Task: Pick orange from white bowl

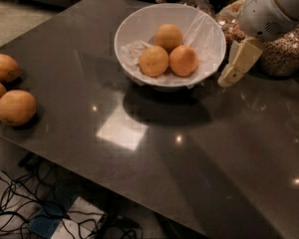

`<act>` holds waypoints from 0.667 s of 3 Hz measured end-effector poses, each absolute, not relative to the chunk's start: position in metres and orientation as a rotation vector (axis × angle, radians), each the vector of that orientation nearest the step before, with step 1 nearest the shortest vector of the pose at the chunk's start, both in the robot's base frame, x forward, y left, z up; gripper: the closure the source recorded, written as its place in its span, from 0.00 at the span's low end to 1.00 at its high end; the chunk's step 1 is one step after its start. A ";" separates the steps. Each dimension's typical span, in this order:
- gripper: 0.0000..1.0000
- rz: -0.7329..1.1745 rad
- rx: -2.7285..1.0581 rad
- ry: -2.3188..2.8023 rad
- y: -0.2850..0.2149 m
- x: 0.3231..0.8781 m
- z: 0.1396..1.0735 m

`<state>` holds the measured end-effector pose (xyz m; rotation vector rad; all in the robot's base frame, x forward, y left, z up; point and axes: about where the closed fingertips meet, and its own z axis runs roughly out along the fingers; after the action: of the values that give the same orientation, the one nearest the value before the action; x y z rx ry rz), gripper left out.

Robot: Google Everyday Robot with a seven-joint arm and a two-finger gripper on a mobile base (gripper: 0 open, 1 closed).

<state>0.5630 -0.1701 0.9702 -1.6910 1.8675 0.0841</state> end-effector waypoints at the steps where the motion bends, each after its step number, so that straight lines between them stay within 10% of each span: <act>1: 0.00 0.084 -1.691 1.867 -0.170 0.563 0.970; 2: 0.00 0.117 -1.618 1.851 -0.166 0.573 0.969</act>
Offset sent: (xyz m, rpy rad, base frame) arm 0.0271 0.0053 -0.0021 0.1748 -0.0527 -0.0729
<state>0.5730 -0.1663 0.9692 -1.6178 1.8509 0.1166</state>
